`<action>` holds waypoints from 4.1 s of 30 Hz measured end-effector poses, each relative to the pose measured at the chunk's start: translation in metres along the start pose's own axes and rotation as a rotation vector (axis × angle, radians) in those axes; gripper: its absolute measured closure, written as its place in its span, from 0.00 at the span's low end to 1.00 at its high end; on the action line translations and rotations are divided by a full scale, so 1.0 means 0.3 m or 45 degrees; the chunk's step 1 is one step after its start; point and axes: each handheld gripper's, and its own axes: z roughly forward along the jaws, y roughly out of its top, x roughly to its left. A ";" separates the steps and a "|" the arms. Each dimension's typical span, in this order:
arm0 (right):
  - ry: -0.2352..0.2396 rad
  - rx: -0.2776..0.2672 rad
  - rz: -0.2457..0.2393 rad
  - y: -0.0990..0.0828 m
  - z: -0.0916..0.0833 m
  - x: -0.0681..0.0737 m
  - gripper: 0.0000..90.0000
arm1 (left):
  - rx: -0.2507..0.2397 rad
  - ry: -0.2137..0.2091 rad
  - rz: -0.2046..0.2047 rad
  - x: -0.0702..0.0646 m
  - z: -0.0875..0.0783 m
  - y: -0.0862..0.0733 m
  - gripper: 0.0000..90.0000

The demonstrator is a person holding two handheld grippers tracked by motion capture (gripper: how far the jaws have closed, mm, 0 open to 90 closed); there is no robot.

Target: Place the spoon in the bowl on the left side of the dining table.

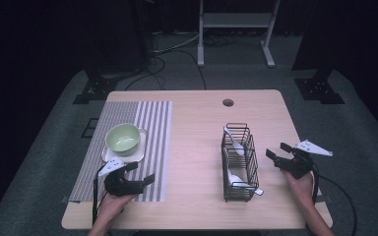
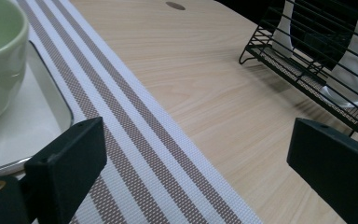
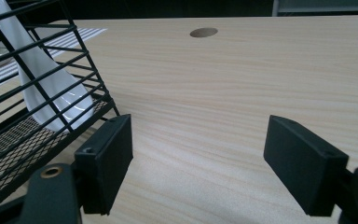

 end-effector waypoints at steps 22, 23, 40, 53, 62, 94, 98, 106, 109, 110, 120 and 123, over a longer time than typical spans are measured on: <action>0.003 -0.001 -0.001 -0.001 -0.002 0.001 0.24 | 0.031 -0.188 -0.016 -0.135 0.123 0.093 0.02; 0.003 -0.003 -0.005 -0.001 -0.002 0.001 0.24 | 0.043 -0.208 -0.001 -0.157 0.144 0.106 0.02; 0.001 0.000 -0.020 -0.001 -0.001 0.006 0.24 | 0.065 -0.362 0.039 -0.296 0.260 0.180 0.02; 0.003 -0.003 -0.015 -0.001 -0.002 0.004 0.24 | 0.076 -0.421 0.041 -0.352 0.321 0.220 0.02; 0.006 -0.005 -0.012 -0.001 -0.002 0.003 0.24 | 0.081 -0.453 0.039 -0.388 0.370 0.253 0.05; 0.005 -0.005 -0.017 -0.001 -0.002 0.004 0.24 | 0.076 -0.431 0.077 -0.467 0.493 0.297 0.43; 0.006 -0.006 -0.017 -0.002 -0.002 0.003 0.24 | 0.089 -0.412 0.087 -0.473 0.497 0.301 0.50; 0.008 -0.007 -0.015 -0.002 -0.003 0.003 0.24 | 0.083 -0.413 0.088 -0.474 0.496 0.299 0.67; 0.009 -0.008 -0.011 -0.002 -0.003 0.002 0.24 | 0.079 -0.423 0.084 -0.472 0.496 0.297 0.72; 0.009 -0.008 -0.011 -0.002 -0.003 0.002 0.24 | 0.079 -0.423 0.084 -0.472 0.496 0.297 0.73; 0.008 -0.007 -0.012 -0.002 -0.003 0.002 0.24 | 0.065 -0.424 0.083 -0.478 0.493 0.304 0.77; 0.009 -0.007 -0.012 -0.002 -0.003 0.002 0.24 | 0.060 -0.427 0.077 -0.480 0.491 0.306 0.79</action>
